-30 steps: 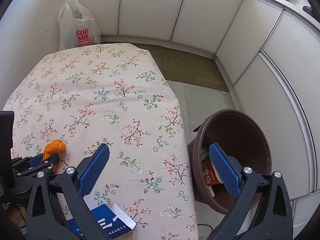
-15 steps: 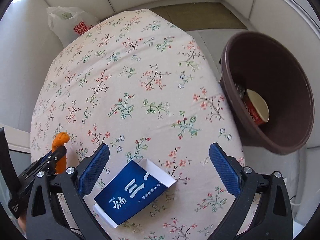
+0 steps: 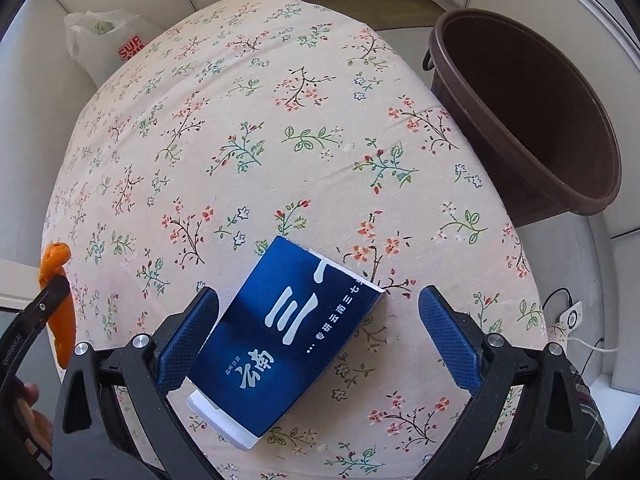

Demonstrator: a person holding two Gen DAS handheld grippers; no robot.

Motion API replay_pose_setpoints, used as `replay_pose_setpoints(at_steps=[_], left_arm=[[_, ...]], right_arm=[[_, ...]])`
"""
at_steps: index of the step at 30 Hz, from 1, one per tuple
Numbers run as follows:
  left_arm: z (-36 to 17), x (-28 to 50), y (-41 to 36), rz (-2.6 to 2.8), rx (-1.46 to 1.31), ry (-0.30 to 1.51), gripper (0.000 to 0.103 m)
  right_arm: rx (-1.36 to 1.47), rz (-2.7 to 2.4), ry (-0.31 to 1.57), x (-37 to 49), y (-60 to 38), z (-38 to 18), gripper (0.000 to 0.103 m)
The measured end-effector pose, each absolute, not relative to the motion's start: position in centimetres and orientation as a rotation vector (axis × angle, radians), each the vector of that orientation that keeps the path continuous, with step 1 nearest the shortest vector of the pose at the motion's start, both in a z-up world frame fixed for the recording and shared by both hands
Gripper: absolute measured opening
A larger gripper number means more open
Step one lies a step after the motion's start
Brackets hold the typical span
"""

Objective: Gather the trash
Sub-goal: 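Grasp the blue-and-white paper box with the right tool while the left tool holds the peel, then carry peel and blue box over the brown bin and open both tools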

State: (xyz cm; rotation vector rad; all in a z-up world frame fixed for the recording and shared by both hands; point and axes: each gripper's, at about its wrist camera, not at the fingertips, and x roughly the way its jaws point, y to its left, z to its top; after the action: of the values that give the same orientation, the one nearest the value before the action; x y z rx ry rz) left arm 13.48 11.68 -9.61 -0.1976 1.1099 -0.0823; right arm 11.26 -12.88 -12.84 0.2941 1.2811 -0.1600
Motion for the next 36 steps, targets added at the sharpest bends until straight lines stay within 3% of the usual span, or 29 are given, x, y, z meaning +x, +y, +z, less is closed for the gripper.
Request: replay_pose_setpoints(at_steps=[6, 10, 24, 36], left_arm=[[-9.5, 13.6, 12.3, -0.078, -0.220, 1.109, 0.023], [-9.7, 13.7, 12.4, -0.076, -0.220, 1.113, 0.023], [-10.1, 13.8, 12.2, -0.069, -0.225, 1.118, 0.023], [-8.8, 14.0, 12.1, -0.068, -0.255, 1.088, 0.023]], right_arm=[[0.296, -0.159, 1.300, 11.8, -12.5, -13.6, 0.094], [0.294, -0.151, 1.303, 12.2, -12.0, -13.8, 0.080], [0.268, -0.068, 1.269, 12.4, -10.6, -13.3, 0.057], [0.257, 0.058, 1.130, 12.1, -9.3, -9.1, 0.052]])
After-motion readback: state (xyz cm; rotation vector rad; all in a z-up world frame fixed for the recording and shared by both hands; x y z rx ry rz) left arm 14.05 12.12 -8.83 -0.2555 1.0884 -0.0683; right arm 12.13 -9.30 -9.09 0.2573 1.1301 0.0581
